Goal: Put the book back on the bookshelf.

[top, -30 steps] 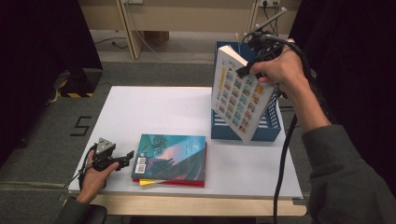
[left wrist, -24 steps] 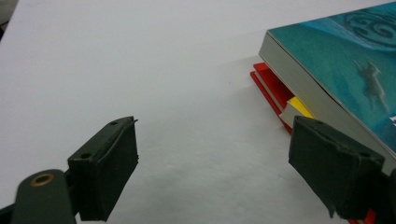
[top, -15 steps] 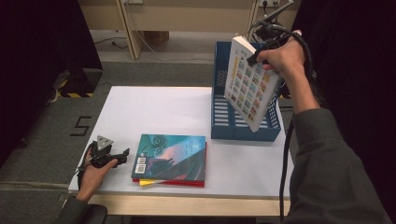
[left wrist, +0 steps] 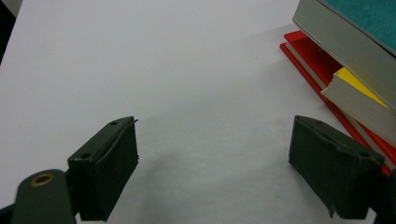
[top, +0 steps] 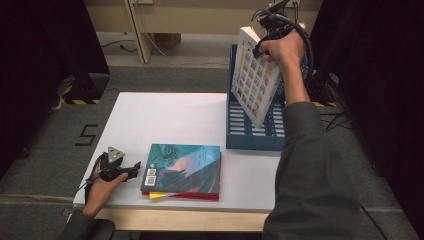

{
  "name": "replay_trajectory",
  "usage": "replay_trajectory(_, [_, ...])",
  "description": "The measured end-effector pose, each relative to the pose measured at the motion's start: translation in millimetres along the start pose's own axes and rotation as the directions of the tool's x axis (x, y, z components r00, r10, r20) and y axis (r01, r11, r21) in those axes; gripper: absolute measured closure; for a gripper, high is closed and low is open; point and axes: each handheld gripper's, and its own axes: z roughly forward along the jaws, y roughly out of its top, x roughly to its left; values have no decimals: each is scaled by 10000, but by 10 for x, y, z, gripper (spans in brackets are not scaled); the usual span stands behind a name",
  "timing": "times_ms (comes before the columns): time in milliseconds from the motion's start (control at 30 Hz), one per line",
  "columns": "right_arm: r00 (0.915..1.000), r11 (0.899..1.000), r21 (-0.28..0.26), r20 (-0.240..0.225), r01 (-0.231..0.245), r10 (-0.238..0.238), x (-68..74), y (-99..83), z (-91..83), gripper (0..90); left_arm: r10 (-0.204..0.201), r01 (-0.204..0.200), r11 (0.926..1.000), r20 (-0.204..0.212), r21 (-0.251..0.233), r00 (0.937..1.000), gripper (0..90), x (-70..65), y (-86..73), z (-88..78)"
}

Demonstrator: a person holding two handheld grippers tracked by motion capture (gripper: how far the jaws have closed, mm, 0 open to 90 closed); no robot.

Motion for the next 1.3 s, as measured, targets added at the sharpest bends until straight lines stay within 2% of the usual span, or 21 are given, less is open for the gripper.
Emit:
replay_trajectory(200, [9987,9988,-111,190,-476,478,20,124,194,738,-15,16,10000,27,-17,10000,150,2,-3,-6])
replay_trajectory(333, [9945,9946,-263,256,-1006,1013,8,175,321,737,-95,96,9999,69,-56,9999,151,7,-7,-10])
replay_trajectory(467, [9916,9917,-313,290,-1249,1258,-8,194,456,737,-109,109,9999,92,-52,9999,150,13,-11,-16])
replay_trajectory(667, [9799,9798,-355,252,-1970,1979,-108,113,672,737,35,-34,10000,79,-33,10000,150,-5,-12,-15])
replay_trajectory(867, [9779,9781,-128,213,-2079,2082,-149,46,907,735,206,-207,9998,39,14,9998,151,-17,-10,-13])
replay_trajectory(967, [9724,9725,-100,117,-2328,2329,-157,13,1028,734,167,-167,9999,28,-20,9999,150,-16,-12,-16])
replay_trajectory(1067, [9714,9714,-121,51,-2372,2373,-156,-4,1082,733,193,-193,9998,49,-18,9998,151,-17,-12,-15])
replay_trajectory(1167, [9724,9724,16,-1,-2335,2335,-145,-20,1145,729,206,-206,9998,50,-39,9998,151,-17,-14,-17])
replay_trajectory(1233, [9763,9761,233,-68,-2162,2164,-126,-27,1190,720,187,-187,9998,49,-68,9998,151,-18,-16,-19])
replay_trajectory(1267, [9751,9749,299,-140,-2208,2213,-124,-44,1221,712,176,-176,9998,52,-75,9998,151,-19,-18,-21])
replay_trajectory(1300, [9696,9700,-133,-353,-2429,2423,-126,-64,1238,710,154,-154,9998,48,-94,9999,151,-19,-19,-23])
